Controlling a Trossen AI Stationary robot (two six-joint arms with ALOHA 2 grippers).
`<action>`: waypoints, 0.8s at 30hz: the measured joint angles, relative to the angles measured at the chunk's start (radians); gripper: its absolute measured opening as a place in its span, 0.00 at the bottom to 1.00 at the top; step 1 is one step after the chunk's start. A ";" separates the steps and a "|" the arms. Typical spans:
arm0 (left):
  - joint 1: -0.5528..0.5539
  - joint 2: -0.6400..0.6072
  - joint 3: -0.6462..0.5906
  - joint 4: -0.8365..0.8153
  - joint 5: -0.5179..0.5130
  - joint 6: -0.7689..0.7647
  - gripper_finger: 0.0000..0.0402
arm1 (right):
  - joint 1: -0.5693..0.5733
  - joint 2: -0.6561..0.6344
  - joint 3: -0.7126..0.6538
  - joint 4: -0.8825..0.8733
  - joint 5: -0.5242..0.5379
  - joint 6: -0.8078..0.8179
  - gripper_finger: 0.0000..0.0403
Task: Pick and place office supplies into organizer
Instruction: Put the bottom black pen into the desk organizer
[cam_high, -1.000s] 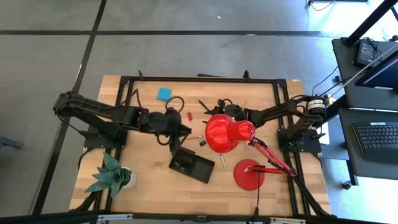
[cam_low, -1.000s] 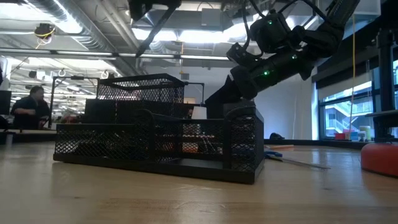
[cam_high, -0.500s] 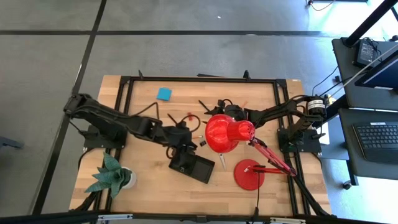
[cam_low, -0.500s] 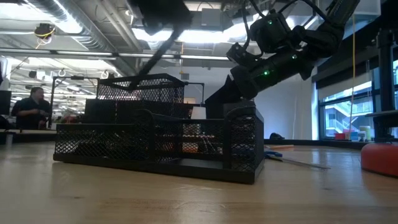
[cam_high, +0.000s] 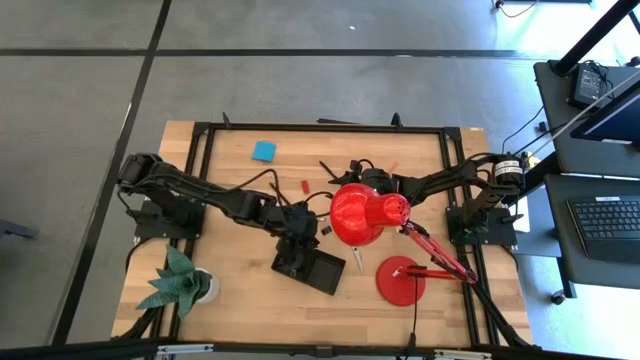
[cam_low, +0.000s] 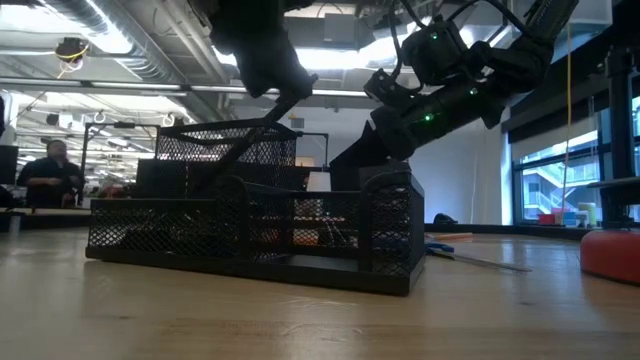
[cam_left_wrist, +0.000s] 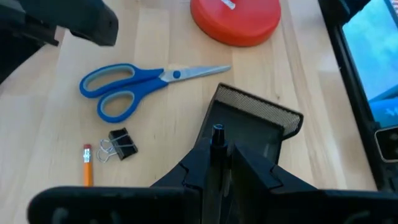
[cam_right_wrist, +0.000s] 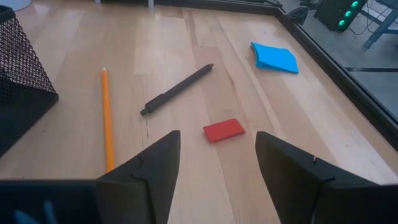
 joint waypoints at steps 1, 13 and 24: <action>0.001 0.000 0.000 -0.001 0.002 0.005 0.12 | 0.000 0.000 0.000 0.000 0.000 0.000 0.53; 0.002 -0.001 -0.118 0.114 0.026 0.001 0.12 | 0.000 0.000 0.000 0.000 0.000 0.000 0.53; 0.003 -0.001 -0.140 0.125 0.043 0.037 0.12 | 0.000 0.000 0.000 0.000 0.000 0.000 0.53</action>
